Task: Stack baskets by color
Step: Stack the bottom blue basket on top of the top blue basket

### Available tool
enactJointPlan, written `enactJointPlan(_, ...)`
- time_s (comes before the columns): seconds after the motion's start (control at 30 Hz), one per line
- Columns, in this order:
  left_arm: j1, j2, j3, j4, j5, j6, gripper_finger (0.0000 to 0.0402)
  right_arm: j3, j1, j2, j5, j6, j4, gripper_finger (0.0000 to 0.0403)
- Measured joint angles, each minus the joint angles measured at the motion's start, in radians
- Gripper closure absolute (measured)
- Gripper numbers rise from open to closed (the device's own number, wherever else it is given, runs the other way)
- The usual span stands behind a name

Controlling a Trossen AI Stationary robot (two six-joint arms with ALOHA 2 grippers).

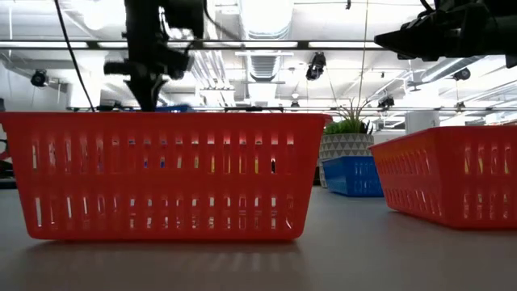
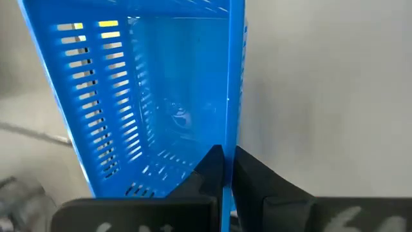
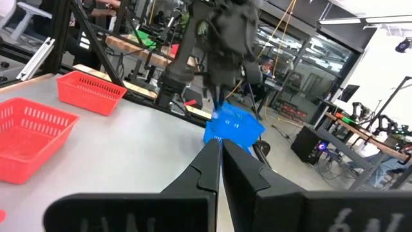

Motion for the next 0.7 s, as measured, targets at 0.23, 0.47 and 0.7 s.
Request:
enactJointPlan(0.23, 0.098, 0.072, -0.005, -0.001, 0.001, 0.020, 0.0401, 0.000, 0.000, 0.000, 0.000, 0.000, -0.001, 0.0394)
enactJointPlan(0.47, 0.113, 0.058, -0.012, -0.016, -0.005, 0.017, 0.0401, 0.000, 0.000, 0.000, 0.000, 0.010, -0.007, 0.0394)
enactJointPlan(0.7, 0.122, -0.013, -0.066, 0.026, -0.008, 0.003, 0.0401, 0.000, 0.000, 0.000, 0.001, 0.028, -0.009, 0.0394)
